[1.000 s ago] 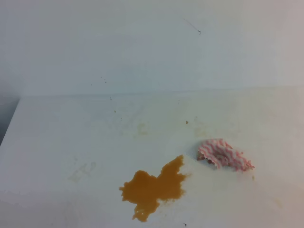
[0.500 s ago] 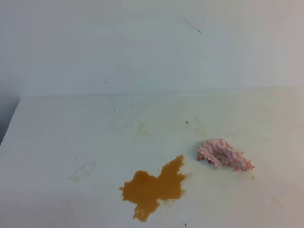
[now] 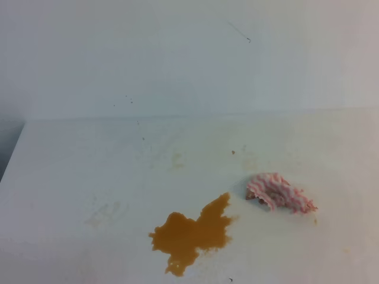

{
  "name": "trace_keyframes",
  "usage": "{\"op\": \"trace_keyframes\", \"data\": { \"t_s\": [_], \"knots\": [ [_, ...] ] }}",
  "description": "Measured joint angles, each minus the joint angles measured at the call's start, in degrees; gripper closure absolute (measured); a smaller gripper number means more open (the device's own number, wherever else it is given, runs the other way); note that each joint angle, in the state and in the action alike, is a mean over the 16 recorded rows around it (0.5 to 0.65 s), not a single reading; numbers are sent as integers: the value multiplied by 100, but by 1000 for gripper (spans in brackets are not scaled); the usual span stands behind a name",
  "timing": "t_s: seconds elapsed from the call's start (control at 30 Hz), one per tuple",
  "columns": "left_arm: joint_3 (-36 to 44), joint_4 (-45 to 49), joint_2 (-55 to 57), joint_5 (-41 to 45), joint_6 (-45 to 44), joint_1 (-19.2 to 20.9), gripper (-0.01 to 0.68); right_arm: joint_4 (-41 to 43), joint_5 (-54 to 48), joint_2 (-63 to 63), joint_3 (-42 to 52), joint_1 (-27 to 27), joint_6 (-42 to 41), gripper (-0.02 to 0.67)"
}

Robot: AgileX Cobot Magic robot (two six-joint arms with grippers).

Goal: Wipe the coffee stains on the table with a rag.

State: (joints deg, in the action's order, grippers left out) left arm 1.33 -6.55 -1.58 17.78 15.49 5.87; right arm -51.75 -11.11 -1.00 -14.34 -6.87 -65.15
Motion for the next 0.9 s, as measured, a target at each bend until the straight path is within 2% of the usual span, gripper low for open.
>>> {"op": "trace_keyframes", "data": {
  "t_s": [0.13, 0.27, 0.7, 0.9],
  "knots": [
    [0, 0, 0, 0, -3, 0, 673, -141, -496, -253, -468, 329, -898, 651],
    [11, 0, 0, 0, -6, 0, 673, -385, -905, -549, -806, 628, -1274, 651],
    [-33, -1, 0, 7, -4, 0, 673, -1592, -1506, -1096, -1224, 921, -1208, 651],
    [-33, -2, 0, 7, 0, 0, 673, -1582, -1817, -1518, -1273, 979, -1096, 651]
  ]
}}
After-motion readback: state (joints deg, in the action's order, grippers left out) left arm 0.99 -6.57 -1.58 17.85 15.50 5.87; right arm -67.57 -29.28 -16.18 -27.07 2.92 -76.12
